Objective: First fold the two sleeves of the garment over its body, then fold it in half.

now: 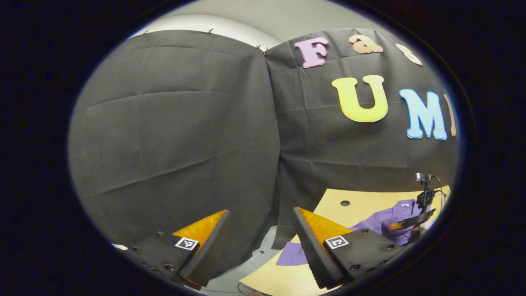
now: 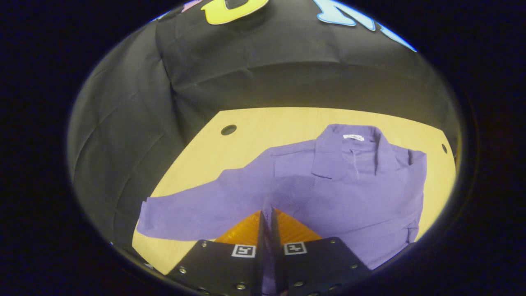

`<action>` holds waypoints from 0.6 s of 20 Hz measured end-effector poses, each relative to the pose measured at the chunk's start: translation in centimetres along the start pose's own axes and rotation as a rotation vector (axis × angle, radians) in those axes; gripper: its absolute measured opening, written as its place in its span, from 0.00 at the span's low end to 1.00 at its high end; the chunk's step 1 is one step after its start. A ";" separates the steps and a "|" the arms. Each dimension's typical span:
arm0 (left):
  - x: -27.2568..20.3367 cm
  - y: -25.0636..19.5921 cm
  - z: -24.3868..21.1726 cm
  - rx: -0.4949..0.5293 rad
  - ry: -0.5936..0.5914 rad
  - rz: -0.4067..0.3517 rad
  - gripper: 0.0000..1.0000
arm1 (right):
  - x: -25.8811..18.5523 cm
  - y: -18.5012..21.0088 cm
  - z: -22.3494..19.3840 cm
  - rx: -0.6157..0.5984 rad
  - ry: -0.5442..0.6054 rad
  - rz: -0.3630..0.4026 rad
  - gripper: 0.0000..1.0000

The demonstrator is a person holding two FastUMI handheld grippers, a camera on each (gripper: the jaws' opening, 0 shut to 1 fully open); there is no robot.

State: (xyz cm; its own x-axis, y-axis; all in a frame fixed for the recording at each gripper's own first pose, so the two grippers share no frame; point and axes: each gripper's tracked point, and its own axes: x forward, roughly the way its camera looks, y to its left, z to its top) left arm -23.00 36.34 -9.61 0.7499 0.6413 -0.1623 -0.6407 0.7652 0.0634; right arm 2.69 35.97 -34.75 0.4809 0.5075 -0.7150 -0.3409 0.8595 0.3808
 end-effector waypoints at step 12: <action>2.5 -4.4 -3.2 -0.017 0.037 -0.106 0.96 | -4.7 1.2 2.9 0.006 -0.097 0.036 0.56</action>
State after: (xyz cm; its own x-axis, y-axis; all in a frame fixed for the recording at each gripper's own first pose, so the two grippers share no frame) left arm -18.79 34.38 -13.47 0.8074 0.5540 -0.2030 -0.5609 0.8274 0.0271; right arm 2.35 34.79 -29.28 0.5446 0.5416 -0.6403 -0.3552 0.8406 0.4089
